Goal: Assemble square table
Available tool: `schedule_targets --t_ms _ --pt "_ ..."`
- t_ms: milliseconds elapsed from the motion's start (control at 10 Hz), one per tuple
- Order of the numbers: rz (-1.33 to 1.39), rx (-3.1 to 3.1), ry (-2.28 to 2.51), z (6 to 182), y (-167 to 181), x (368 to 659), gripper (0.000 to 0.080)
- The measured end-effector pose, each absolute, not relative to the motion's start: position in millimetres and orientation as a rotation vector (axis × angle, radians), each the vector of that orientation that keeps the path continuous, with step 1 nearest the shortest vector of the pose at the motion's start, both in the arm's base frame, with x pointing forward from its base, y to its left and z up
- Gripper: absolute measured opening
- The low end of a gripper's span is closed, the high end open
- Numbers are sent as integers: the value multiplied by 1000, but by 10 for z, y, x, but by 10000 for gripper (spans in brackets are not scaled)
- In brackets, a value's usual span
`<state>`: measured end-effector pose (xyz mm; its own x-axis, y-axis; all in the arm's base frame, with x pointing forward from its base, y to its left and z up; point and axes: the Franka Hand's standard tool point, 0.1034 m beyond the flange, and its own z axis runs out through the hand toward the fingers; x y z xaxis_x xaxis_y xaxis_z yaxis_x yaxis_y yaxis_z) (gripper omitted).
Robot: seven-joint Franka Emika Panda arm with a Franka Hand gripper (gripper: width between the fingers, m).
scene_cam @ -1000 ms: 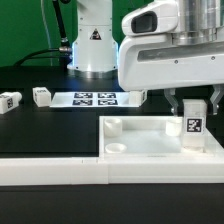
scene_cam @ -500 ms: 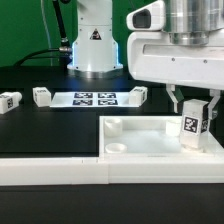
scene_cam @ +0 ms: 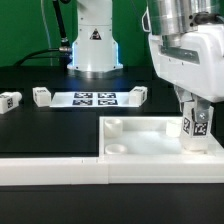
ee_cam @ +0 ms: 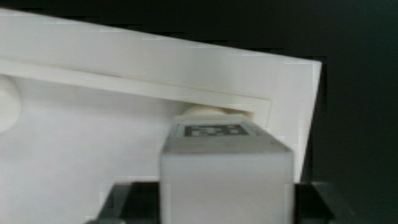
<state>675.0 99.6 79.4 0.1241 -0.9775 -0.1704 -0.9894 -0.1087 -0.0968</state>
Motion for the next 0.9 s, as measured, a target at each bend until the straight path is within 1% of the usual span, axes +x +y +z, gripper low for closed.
schedule_targets --t_ms 100,200,300,400,500,700,800,900 --pt "75 -2307 1850 790 999 6747 295" --pt "43 -2455 1661 791 1032 6744 520" --pt "11 -2597 1460 791 1072 6737 614" --pt "-17 -2728 1230 785 1114 6727 614" --pt "-17 -2741 1188 782 1100 6729 642" --pt "-33 -2820 996 778 1089 6729 648" --pt "-54 -2893 804 780 1074 6734 648" --pt "-109 -3000 465 789 1043 6766 649"
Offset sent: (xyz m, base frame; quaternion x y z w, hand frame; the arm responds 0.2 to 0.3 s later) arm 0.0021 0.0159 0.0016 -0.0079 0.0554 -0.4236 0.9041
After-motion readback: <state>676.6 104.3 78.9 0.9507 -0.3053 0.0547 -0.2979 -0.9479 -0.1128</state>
